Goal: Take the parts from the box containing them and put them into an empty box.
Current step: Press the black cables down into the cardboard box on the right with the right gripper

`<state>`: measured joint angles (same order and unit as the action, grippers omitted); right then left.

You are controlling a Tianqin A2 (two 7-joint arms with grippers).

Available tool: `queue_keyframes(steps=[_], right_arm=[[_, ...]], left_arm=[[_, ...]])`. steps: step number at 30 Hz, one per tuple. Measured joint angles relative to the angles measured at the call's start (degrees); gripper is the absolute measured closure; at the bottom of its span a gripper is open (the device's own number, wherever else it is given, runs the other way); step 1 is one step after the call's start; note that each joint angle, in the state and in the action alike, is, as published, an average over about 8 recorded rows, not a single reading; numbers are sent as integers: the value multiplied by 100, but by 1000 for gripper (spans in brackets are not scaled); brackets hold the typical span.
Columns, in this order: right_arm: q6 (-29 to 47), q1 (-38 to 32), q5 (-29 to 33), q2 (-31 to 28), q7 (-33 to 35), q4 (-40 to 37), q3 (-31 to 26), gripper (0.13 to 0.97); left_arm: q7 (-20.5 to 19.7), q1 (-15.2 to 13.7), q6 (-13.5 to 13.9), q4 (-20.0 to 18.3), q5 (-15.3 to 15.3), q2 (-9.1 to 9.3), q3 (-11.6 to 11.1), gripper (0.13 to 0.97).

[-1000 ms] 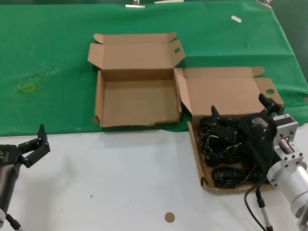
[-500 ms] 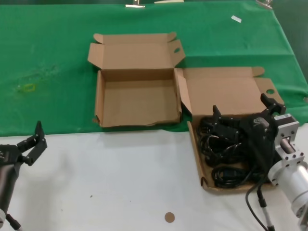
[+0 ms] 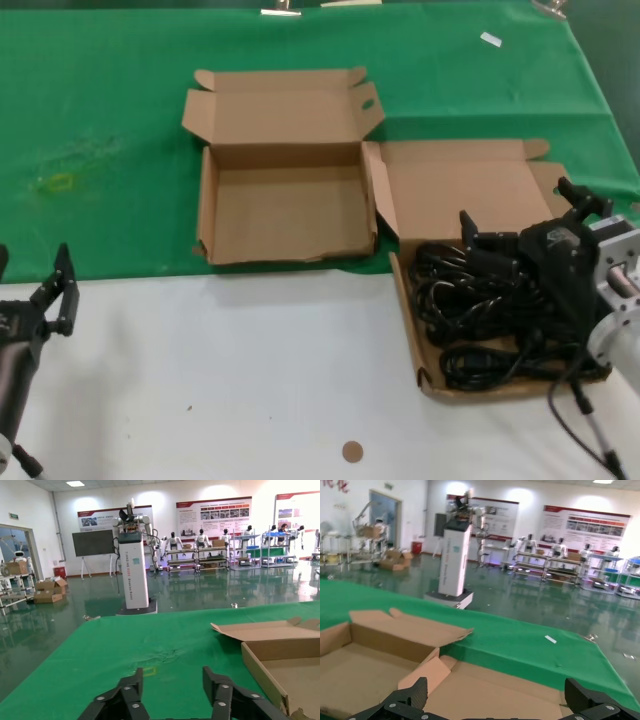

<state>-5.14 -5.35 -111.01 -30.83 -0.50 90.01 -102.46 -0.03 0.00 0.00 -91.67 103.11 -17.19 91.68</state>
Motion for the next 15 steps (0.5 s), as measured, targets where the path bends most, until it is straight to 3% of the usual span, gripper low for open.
queue_keyframes(steps=[5,9,15], right_arm=[[-161,-249,-502,-812,118,72,-638,129],[-286,-548,-901,-1487,331,143,-1220,129],[-343,-1197,-1466,-2415,745,212,-2270,129]], left_arm=[[1,0,0,0,0,0,0,694],[1,0,0,0,0,0,0,694],[1,0,0,0,0,0,0,812]])
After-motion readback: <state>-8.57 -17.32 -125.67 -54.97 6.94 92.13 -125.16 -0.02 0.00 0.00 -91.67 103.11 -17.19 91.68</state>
